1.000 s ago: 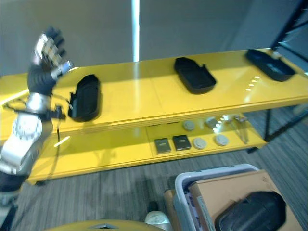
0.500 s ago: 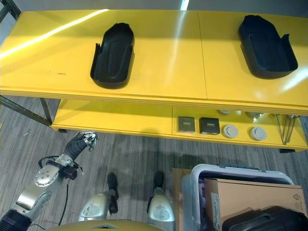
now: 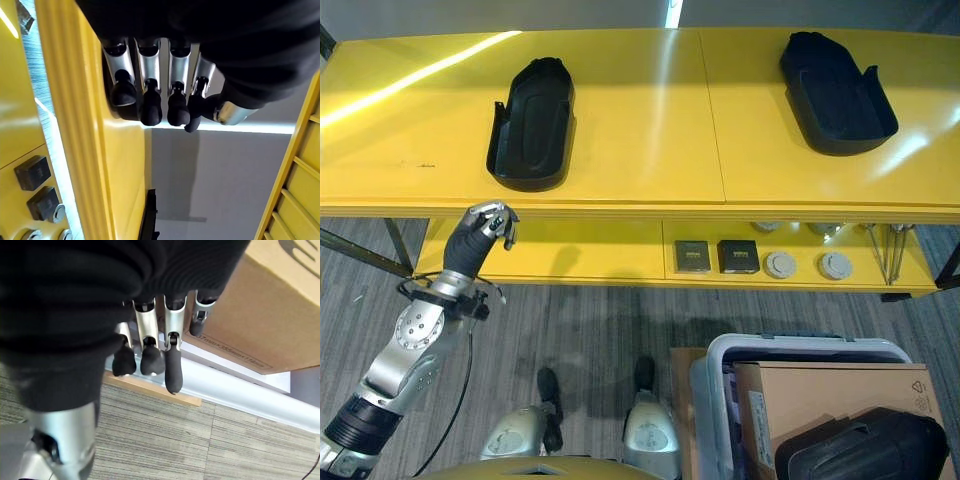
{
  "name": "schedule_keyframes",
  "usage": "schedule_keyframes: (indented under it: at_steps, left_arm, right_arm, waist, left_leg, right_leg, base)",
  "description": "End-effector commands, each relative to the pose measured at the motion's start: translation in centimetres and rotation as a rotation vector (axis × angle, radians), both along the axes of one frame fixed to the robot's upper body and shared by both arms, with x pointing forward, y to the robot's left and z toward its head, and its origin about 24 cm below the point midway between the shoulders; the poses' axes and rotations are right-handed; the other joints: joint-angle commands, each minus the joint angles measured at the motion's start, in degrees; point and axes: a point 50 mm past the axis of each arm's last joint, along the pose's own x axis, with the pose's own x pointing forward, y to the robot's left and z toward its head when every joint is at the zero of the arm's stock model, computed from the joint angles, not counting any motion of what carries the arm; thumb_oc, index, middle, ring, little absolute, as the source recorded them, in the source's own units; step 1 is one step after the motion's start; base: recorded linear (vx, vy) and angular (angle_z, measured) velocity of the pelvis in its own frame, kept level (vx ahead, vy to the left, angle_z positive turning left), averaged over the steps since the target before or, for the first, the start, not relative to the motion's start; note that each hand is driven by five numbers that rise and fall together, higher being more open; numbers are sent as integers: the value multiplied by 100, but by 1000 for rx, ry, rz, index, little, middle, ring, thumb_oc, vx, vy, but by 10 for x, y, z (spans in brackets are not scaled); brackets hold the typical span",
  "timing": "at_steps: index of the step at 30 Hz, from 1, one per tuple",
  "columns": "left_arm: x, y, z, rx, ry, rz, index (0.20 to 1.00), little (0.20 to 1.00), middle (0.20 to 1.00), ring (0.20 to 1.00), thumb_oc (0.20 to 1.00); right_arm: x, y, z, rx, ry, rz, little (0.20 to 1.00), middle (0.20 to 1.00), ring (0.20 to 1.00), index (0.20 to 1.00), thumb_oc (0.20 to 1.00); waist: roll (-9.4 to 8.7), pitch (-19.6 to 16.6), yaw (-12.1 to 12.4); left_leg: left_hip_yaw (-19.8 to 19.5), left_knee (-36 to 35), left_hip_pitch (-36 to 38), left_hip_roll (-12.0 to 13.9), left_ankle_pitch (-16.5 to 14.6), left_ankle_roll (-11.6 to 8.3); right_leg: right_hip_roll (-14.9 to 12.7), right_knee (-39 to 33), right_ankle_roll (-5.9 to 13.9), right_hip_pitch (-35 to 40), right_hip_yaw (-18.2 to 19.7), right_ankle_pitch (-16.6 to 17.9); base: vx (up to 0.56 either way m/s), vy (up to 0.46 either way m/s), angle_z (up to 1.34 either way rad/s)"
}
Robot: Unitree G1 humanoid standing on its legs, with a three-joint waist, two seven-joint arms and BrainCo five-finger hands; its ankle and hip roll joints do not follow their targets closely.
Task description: Move parts from the plastic box to the shelf.
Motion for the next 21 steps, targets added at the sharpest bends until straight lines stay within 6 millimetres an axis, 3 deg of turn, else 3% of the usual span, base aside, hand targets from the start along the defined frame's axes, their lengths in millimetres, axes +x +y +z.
schedule_keyframes:
  at_steps: [1,13,21]
  left_arm:
    - [9,0,9,-9,-46,67,200,200,200,200,200]
    - [37,3,-9,-13,54,220,200,200,200,200,200]
    - [57,11,-8,0,49,320,200,200,200,200,200]
  right_arm:
    - [-20,2,-2,-3,70,19,1000,1000,1000,1000,1000]
    - [-17,3,-2,0,80,64,1000,1000,1000,1000,1000]
    - [-18,3,-2,5,87,88,1000,1000,1000,1000,1000]
  waist:
    - [-74,-229,-28]
    - [-148,-192,-282]
    - [-204,-206,-444]
  left_leg:
    - [7,817,-420,241,-661,-42]
    - [218,872,-304,363,-675,-61]
    - [343,937,-276,439,-680,-74]
  right_leg:
    - [-164,375,296,-47,142,-551]
    - [-133,424,287,-38,247,-572]
    - [-128,489,278,-62,290,-600]
  base:
    - [14,-10,-6]
    - [3,-6,-6]
    - [10,-7,-6]
